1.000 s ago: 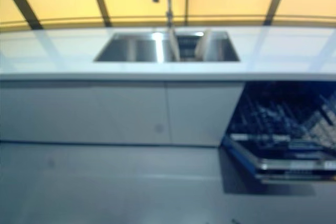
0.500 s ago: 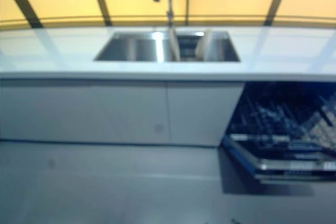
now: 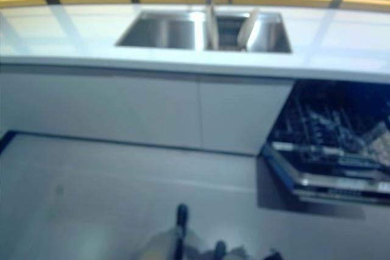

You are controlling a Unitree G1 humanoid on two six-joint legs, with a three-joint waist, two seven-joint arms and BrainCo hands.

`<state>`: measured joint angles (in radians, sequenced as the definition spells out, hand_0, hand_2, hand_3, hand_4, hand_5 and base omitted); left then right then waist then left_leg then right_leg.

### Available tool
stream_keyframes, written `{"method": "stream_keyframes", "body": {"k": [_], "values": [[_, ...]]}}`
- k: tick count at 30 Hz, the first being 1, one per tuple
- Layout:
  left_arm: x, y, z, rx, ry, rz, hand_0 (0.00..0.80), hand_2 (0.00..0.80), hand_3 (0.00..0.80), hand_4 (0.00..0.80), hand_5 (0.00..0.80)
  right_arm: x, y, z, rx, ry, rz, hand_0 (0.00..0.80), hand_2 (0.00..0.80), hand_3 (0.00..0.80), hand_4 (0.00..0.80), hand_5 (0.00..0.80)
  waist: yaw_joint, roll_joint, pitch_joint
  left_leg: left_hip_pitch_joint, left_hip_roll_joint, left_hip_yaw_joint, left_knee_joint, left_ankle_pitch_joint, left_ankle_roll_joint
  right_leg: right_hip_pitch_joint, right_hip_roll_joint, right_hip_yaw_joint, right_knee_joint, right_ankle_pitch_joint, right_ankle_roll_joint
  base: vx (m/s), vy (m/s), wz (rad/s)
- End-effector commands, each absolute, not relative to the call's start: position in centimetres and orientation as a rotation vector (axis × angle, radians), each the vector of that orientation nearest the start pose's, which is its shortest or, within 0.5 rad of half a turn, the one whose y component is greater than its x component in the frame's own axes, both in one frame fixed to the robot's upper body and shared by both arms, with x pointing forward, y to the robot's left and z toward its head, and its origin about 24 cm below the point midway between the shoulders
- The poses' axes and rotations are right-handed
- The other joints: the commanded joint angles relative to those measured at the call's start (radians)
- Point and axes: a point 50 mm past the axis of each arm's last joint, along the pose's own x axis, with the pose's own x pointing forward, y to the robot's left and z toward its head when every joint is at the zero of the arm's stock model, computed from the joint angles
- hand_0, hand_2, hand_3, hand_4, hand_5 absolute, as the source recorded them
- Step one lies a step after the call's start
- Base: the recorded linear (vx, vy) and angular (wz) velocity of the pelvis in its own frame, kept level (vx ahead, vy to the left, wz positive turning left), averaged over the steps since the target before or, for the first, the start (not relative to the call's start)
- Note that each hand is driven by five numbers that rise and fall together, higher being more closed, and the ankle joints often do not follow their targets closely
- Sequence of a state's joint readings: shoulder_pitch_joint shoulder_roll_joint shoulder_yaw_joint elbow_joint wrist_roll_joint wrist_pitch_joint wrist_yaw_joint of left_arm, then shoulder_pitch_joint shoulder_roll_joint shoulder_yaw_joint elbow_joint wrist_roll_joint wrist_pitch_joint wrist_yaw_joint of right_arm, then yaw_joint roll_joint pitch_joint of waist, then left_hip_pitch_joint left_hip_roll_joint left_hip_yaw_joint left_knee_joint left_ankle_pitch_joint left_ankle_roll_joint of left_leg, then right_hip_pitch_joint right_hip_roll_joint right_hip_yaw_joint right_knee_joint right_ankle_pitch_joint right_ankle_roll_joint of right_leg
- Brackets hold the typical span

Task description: Take plates into dishwasher

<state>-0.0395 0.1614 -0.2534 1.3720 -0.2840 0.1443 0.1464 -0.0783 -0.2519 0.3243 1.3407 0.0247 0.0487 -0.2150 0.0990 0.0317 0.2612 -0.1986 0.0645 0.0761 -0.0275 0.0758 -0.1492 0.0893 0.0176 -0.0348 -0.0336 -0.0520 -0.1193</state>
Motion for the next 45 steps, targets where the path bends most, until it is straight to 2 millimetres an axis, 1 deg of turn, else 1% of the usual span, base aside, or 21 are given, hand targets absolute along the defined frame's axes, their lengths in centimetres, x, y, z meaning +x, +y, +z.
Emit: {"method": "stream_keyframes", "body": {"k": [1, 2, 5, 8, 11, 14, 19, 22, 23, 24, 25, 27, 29, 30, 31, 32, 34, 35, 38, 40, 45], "values": [[7.8, 21.9, -16.9, 0.122, 1.377, 0.28, 0.0, 0.0, 0.0, 0.0, 0.0, 10.1, -24.8, -15.6, -0.579, 1.23, -0.136, 0.0, 0.0, 0.0, 0.0, 0.0, -0.01, -0.008, -0.035, -0.132, -0.039, 0.014, 0.116, 0.129, 0.112, 0.122, 0.008, 0.03, 0.219, -0.142, 0.127, 0.345, 0.08, -0.55], [7.9, 22.2, -16.8, 0.145, 1.369, 0.277, 0.0, 0.0, 0.0, 0.0, 0.0, 9.9, -24.4, -15.7, -0.583, 1.237, -0.126, 0.0, 0.0, 0.0, 0.0, 0.0, -0.006, -0.022, -0.044, -0.139, -0.05, 0.031, 0.155, 0.102, 0.123, 0.143, -0.016, 0.022, 0.215, -0.142, 0.145, 0.37, 0.058, -0.65], [9.2, 23.0, -16.3, 0.201, 1.334, 0.282, 0.0, 0.0, 0.0, 0.0, 0.0, 9.8, -23.8, -15.9, -0.554, 1.22, -0.117, 0.0, 0.0, 0.0, 0.0, 0.0, -0.005, -0.039, -0.062, -0.137, -0.027, 0.075, 0.176, 0.086, 0.121, 0.161, -0.054, -0.037, 0.187, -0.146, 0.163, 0.205, -0.007, -0.46], [10.2, 23.0, -16.1, 0.235, 1.312, 0.271, 0.0, 0.0, 0.0, 0.0, 0.0, 10.8, -23.3, -15.7, -0.52, 1.183, -0.125, 0.0, 0.0, 0.0, 0.0, 0.0, 0.001, -0.048, -0.074, -0.147, -0.026, 0.071, 0.16, 0.092, 0.121, 0.155, -0.066, -0.045, 0.148, -0.131, 0.169, 0.05, -0.031, 0.2], [11.7, 22.4, -15.8, 0.225, 1.275, 0.249, 0.0, 0.0, 0.0, 0.0, 0.0, 13.0, -23.2, -15.1, -0.535, 1.12, -0.125, 0.0, 0.0, 0.0, 0.0, 0.0, 0.005, -0.049, -0.067, -0.211, -0.006, 0.067, 0.168, 0.109, 0.106, 0.135, -0.069, -0.02, 0.081, -0.117, 0.165, -0.064, 0.0, -0.11], [11.4, 22.0, -16.0, 0.222, 1.294, 0.245, 0.0, 0.0, 0.0, 0.0, 0.0, 12.8, -23.2, -15.1, -0.533, 1.134, -0.133, 0.0, 0.0, 0.0, 0.0, 0.0, 0.005, -0.055, -0.068, -0.231, 0.004, 0.078, 0.209, 0.093, 0.106, 0.152, -0.082, -0.015, 0.065, -0.124, 0.175, 0.112, 0.034, -0.09], [9.8, 22.3, -16.3, 0.245, 1.365, 0.238, 0.0, 0.0, 0.0, 0.0, 0.0, 11.6, -23.4, -15.4, -0.509, 1.17, -0.159, 0.0, 0.0, 0.0, 0.0, 0.0, 0.002, -0.081, -0.105, -0.195, -0.024, 0.074, 0.287, -0.009, 0.142, 0.181, -0.136, -0.024, 0.109, -0.106, 0.216, 0.256, 0.077, -0.04], [9.1, 22.7, -16.4, 0.272, 1.399, 0.219, 0.0, 0.0, 0.0, 0.0, 0.0, 11.2, -23.4, -15.5, -0.466, 1.184, -0.213, 0.0, 0.0, 0.0, 0.0, 0.0, 0.001, -0.088, -0.131, -0.168, -0.052, 0.071, 0.29, -0.043, 0.177, 0.196, -0.162, -0.024, 0.205, -0.08, 0.24, 0.251, 0.122, -0.04], [8.8, 22.9, -16.5, 0.295, 1.409, 0.207, 0.0, 0.0, 0.0, 0.0, 0.0, 11.1, -23.5, -15.6, -0.45, 1.191, -0.23, 0.0, 0.0, 0.0, 0.0, 0.0, -0.003, -0.091, -0.148, -0.114, -0.084, 0.066, 0.247, -0.046, 0.196, 0.163, -0.199, -0.032, 0.342, 0.045, 0.262, 0.253, 0.213, 0.01], [8.8, 23.0, -16.5, 0.323, 1.406, 0.19, 0.0, 0.0, 0.0, 0.0, 0.0, 10.9, -23.6, -15.6, -0.433, 1.189, -0.251, 0.0, 0.0, 0.0, 0.0, 0.0, -0.018, -0.072, -0.157, -0.049, -0.102, 0.05, 0.194, -0.054, 0.217, 0.058, -0.221, -0.022, 0.539, 0.156, 0.271, 0.354, 0.332, -0.07], [8.8, 23.1, -16.4, 0.357, 1.4, 0.168, 0.0, 0.0, 0.0, 0.0, 0.0, 10.7, -23.8, -15.6, -0.42, 1.182, -0.271, 0.0, 0.0, 0.0, 0.0, 0.0, -0.046, -0.047, -0.156, 0.011, -0.111, 0.031, 0.152, -0.064, 0.233, -0.073, -0.202, 0.002, 0.715, 0.198, 0.265, 0.332, 0.318, -0.03], [9.3, 23.6, -16.2, 0.383, 1.387, 0.163, 0.0, 0.0, 0.0, 0.0, 0.0, 10.3, -24.0, -15.6, -0.417, 1.177, -0.286, 0.0, 0.0, 0.0, 0.0, 0.0, -0.093, -0.016, -0.137, 0.077, -0.106, 0.009, 0.124, -0.069, 0.235, -0.252, -0.131, 0.004, 0.83, 0.187, 0.234, 0.261, 0.204, 0.23], [9.9, 24.0, -16.0, 0.374, 1.369, 0.192, 0.0, 0.0, 0.0, 0.0, 0.0, 10.0, -24.3, -15.6, -0.417, 1.177, -0.299, 0.0, 0.0, 0.0, 0.0, 0.0, -0.125, 0.001, -0.116, 0.143, -0.104, 0.0, 0.093, -0.067, 0.226, -0.334, -0.138, -0.048, 0.721, 0.135, 0.2, 0.272, 0.011, 0.47], [10.2, 24.1, -15.9, 0.366, 1.36, 0.201, 0.0, 0.0, 0.0, 0.0, 0.0, 9.9, -24.6, -15.5, -0.415, 1.18, -0.306, 0.0, 0.0, 0.0, 0.0, 0.0, -0.137, -0.002, -0.11, 0.171, -0.112, -0.01, 0.078, -0.07, 0.218, -0.336, -0.147, -0.071, 0.552, 0.132, 0.195, 0.403, -0.216, 0.38], [10.5, 24.1, -15.8, 0.372, 1.353, 0.193, 0.0, 0.0, 0.0, 0.0, 0.0, 9.5, -24.9, -15.6, -0.403, 1.191, -0.318, 0.0, 0.0, 0.0, 0.0, 0.0, -0.152, -0.011, -0.109, 0.201, -0.126, -0.041, 0.067, -0.082, 0.208, -0.323, -0.15, -0.073, 0.322, 0.146, 0.2, 0.463, -0.309, 0.25], [10.6, 24.1, -15.8, 0.374, 1.354, 0.189, 0.0, 0.0, 0.0, 0.0, 0.0, 9.3, -25.0, -15.6, -0.394, 1.199, -0.323, 0.0, 0.0, 0.0, 0.0, 0.0, -0.165, -0.024, -0.111, 0.227, -0.142, -0.053, 0.059, -0.103, 0.201, -0.323, -0.167, -0.071, 0.153, 0.211, 0.228, 0.415, -0.289, 0.21], [10.5, 24.2, -15.8, 0.361, 1.368, 0.199, 0.0, 0.0, 0.0, 0.0, 0.0, 9.4, -25.3, -15.6, -0.386, 1.205, -0.328, 0.0, 0.0, 0.0, 0.0, 0.0, -0.188, -0.019, -0.108, 0.276, -0.148, -0.082, 0.063, -0.136, 0.193, -0.363, -0.164, -0.048, -0.054, 0.272, 0.266, 0.418, -0.241, 0.47], [10.2, 24.2, -15.8, 0.353, 1.379, 0.2, 0.0, 0.0, 0.0, 0.0, 0.0, 9.6, -25.5, -15.5, -0.385, 1.206, -0.33, 0.0, 0.0, 0.0, 0.0, 0.0, -0.191, -0.014, -0.108, 0.298, -0.146, -0.095, 0.076, -0.163, 0.198, -0.361, -0.16, -0.033, -0.052, 0.279, 0.263, 0.383, -0.235, 0.49], [8.5, 24.3, -16.2, 0.367, 1.404, 0.175, 0.0, 0.0, 0.0, 0.0, 0.0, 9.7, -25.2, -15.6, -0.392, 1.222, -0.322, 0.0, 0.0, 0.0, 0.0, 0.0, -0.183, -0.045, -0.12, 0.3, -0.153, -0.089, 0.181, -0.248, 0.216, -0.308, -0.167, -0.016, 0.085, 0.24, 0.247, 0.263, -0.208, 0.44], [7.8, 24.2, -16.4, 0.313, 1.413, 0.207, 0.0, 0.0, 0.0, 0.0, 0.0, 9.7, -24.8, -15.7, -0.426, 1.232, -0.267, 0.0, 0.0, 0.0, 0.0, 0.0, -0.185, -0.05, -0.132, 0.341, -0.127, -0.086, 0.178, -0.261, 0.205, -0.293, -0.158, -0.01, 0.136, 0.225, 0.246, 0.235, -0.176, 0.71], [8.1, 22.8, -16.7, 0.342, 1.401, 0.102, 0.0, 0.0, 0.0, 0.0, 0.0, 10.3, -24.3, -15.6, -0.425, 1.184, -0.22, 0.0, 0.0, 0.0, 0.0, 0.0, -0.171, -0.064, -0.151, 0.386, -0.105, -0.092, 0.088, -0.235, 0.191, -0.238, -0.148, -0.03, 0.096, 0.212, 0.247, 0.163, -0.137, 0.25]]}}
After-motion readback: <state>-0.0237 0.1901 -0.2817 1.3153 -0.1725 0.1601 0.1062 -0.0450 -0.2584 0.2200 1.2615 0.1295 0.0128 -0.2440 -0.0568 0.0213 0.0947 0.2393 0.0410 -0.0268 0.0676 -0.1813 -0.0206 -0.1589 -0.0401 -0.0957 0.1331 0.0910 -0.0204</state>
